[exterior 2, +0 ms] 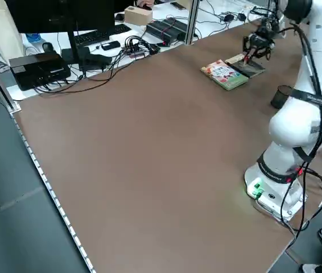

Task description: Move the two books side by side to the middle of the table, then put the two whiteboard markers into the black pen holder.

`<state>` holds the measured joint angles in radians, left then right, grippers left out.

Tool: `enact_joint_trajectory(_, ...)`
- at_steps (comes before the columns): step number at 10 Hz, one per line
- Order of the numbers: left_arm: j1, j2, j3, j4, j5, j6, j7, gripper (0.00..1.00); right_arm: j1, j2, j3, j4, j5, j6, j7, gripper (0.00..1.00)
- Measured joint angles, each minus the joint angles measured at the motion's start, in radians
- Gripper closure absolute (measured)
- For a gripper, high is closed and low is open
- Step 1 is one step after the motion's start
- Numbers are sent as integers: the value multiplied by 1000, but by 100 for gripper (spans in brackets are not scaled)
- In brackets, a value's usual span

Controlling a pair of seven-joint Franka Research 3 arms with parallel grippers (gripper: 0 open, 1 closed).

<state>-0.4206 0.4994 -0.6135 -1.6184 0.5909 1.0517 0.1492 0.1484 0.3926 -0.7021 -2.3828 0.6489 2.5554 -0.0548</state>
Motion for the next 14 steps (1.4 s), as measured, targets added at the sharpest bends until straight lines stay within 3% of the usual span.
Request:
enact_joint_trajectory(3,-194,154,20,119,18,-136,-84,83,3,-73,-2,2,-1,-96,-15,85)
enact_joint_trajectory(7,-433,194,179,232,18,-187,-87,83,32,-205,0,2,-1,-225,-16,85)
enact_joint_trajectory(9,-532,221,205,260,18,-197,-85,83,52,-277,2,-24,-2,-267,-16,85)
enact_joint_trajectory(12,-682,299,287,333,18,-198,-86,83,197,-322,7,-93,-2,-253,31,85)
enact_joint_trajectory(14,-726,336,309,369,18,-198,-86,83,338,-324,13,-94,-2,-207,105,85)
